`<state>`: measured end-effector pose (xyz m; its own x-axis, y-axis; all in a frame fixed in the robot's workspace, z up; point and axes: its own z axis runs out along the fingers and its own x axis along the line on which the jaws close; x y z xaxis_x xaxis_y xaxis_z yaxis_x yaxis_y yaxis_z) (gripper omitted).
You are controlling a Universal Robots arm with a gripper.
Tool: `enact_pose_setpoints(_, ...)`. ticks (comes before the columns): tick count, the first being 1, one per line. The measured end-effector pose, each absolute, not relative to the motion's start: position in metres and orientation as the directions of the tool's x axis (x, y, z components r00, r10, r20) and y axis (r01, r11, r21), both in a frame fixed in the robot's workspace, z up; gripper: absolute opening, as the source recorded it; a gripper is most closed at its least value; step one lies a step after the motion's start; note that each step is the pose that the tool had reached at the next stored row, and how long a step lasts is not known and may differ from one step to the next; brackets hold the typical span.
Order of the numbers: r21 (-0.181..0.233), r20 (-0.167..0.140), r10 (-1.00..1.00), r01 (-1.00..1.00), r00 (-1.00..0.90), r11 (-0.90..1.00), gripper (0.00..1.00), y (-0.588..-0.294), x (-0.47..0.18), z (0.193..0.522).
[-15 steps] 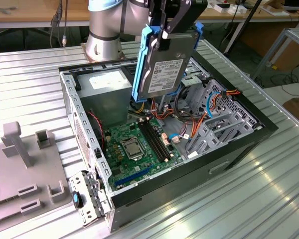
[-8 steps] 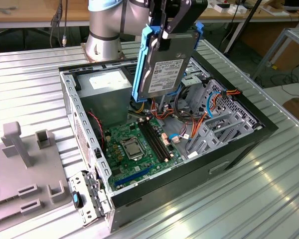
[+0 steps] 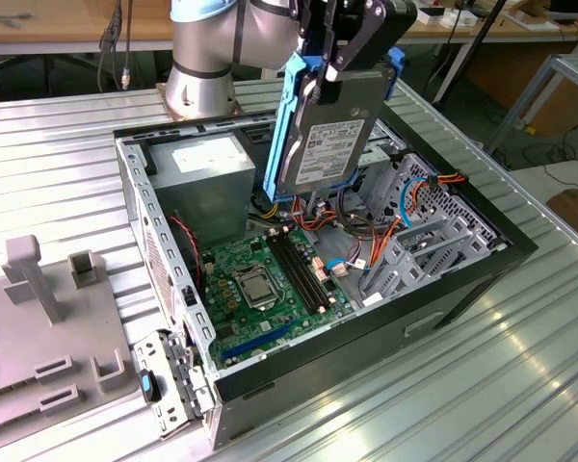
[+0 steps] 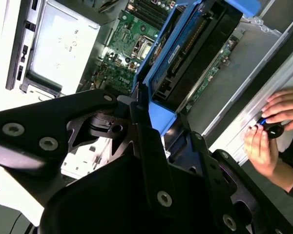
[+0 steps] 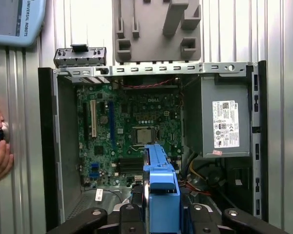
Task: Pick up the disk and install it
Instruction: 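Insert the disk into the insertion slot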
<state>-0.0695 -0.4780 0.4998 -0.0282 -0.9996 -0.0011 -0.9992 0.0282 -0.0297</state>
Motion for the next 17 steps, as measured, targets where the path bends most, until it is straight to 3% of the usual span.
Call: enact_pose_setpoints(17,-0.030,0.013,-1.000,-0.999,-0.028,0.028,0.37,-0.511,-0.008,0.492)
